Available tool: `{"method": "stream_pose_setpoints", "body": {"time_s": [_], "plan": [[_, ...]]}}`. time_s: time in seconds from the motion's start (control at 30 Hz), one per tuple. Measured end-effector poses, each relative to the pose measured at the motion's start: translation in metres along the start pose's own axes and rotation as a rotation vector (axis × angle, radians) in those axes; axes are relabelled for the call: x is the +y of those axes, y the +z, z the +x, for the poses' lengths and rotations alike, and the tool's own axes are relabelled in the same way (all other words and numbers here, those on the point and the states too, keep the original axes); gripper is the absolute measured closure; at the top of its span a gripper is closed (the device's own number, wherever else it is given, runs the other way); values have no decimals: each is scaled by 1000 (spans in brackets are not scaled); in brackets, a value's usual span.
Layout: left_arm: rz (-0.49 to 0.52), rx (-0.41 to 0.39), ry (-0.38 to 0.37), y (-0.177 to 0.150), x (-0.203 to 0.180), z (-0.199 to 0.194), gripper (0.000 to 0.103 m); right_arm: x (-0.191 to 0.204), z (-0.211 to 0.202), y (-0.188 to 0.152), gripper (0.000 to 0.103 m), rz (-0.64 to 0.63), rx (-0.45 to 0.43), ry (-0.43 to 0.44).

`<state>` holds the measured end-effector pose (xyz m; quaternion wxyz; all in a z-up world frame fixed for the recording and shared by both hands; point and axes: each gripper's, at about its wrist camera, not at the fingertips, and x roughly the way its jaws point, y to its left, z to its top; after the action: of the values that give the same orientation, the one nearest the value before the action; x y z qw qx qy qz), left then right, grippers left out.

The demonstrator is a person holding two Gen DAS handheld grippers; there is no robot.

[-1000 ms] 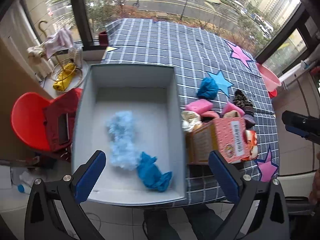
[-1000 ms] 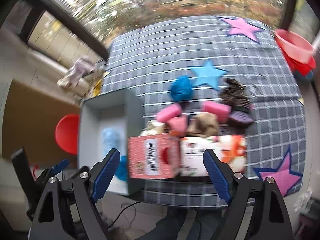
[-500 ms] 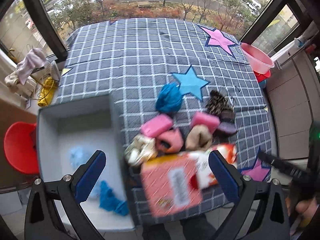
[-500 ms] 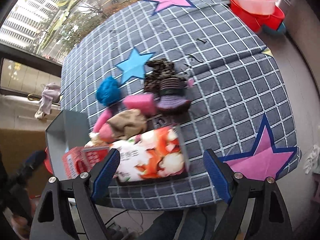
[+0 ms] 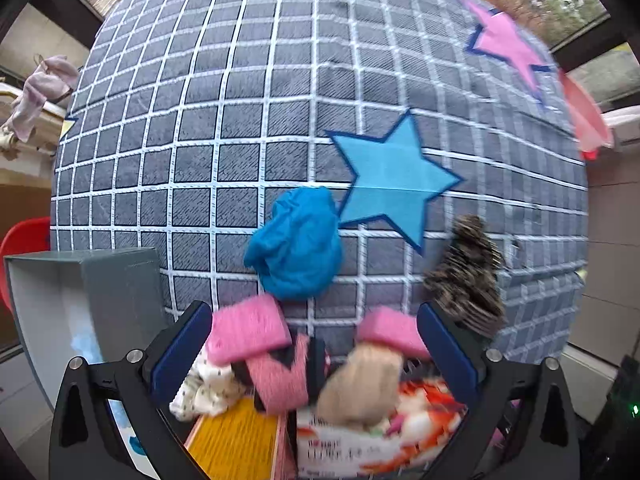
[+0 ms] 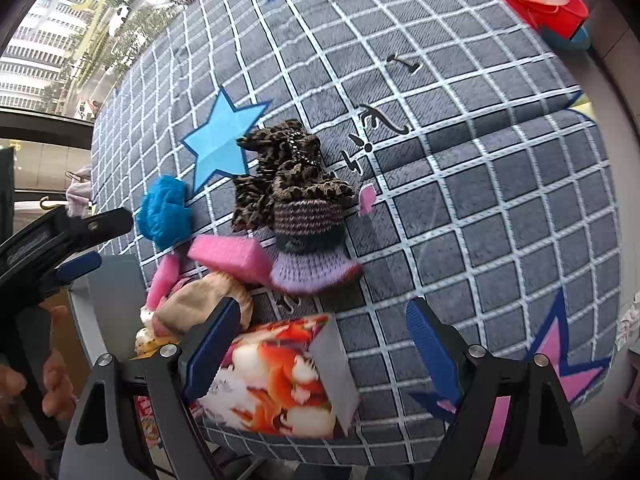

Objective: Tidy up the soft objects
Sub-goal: 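Grasp the blue cloth ball with left tool while right tool grasps the knitted hat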

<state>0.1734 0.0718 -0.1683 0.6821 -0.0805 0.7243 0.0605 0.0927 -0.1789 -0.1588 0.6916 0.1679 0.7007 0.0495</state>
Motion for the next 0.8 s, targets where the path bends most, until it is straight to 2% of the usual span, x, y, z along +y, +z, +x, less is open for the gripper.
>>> {"method": "stream_pose_setpoints", "body": {"time_s": [0.2, 0.4, 0.5, 0.53, 0.6, 0.63, 0.7, 0.73, 0.8], "plan": [[-34, 55, 73, 18, 1, 40, 2, -6, 23, 15, 17, 15, 35, 32], [-35, 103, 98, 29, -4, 69, 6, -5, 46, 27, 17, -6, 61, 24], [-38, 129, 118, 32, -7, 81, 15, -4, 57, 29, 17, -20, 80, 31], [-43, 134, 113, 33, -7, 86, 22, -3, 60, 29, 17, -30, 85, 26], [-54, 147, 109, 34, -7, 92, 31, -1, 64, 30, 25, -49, 91, 22], [-64, 146, 95, 32, -6, 94, 34, 0, 65, 29, 33, -60, 95, 25], [-67, 139, 59, 31, -7, 95, 50, 2, 65, 29, 55, -84, 92, 10], [-58, 132, 63, 28, -7, 95, 61, 3, 64, 29, 59, -98, 97, 31], [-31, 106, 75, 25, -6, 91, 65, 5, 62, 29, 62, -108, 99, 35]]}}
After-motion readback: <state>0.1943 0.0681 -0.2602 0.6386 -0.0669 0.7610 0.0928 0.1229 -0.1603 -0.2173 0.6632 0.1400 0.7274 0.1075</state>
